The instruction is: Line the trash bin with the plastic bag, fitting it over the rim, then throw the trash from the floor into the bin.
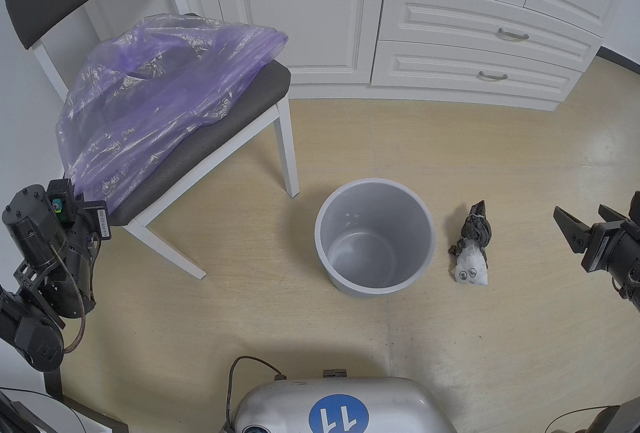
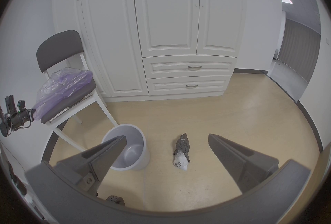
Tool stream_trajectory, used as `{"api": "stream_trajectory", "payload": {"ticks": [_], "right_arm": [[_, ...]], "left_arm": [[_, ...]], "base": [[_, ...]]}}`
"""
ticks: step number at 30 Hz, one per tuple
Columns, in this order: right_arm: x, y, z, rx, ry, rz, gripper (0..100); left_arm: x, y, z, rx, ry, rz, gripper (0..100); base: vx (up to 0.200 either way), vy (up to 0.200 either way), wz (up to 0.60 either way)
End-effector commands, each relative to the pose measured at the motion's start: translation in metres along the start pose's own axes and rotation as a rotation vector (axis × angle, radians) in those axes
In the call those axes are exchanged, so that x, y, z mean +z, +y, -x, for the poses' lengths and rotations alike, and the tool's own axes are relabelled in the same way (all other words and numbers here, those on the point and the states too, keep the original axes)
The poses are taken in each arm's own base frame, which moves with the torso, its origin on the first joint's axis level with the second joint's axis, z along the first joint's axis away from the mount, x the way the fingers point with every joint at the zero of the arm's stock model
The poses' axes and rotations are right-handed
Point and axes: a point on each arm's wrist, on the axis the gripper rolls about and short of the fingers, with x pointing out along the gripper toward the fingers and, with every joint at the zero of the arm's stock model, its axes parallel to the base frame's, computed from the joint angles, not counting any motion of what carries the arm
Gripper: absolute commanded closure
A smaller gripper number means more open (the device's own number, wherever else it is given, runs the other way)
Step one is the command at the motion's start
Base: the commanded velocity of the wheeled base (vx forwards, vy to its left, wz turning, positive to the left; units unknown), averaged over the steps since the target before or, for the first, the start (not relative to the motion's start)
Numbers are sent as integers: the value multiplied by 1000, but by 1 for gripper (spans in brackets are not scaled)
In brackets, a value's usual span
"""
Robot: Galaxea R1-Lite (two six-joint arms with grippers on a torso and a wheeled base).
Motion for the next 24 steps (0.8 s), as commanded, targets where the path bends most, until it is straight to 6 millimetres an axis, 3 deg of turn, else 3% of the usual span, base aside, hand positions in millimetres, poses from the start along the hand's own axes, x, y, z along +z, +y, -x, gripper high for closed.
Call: {"api": "stream_trajectory", "payload": {"ticks": [1,13,24], "right_arm": [[1,-1,2,-1,-9,-1,0],[1,-3,5,-2,-16,2,0],[6,-5,15,12,-56,41,0]], "left_arm": [[2,-2,2,-14,-19,4,100],[-5,-8,12,-155,-71,18,100],[22,-19,41,-312,-196,109,100]], "base": [[0,0,0],[0,0,0],[0,0,0]]}}
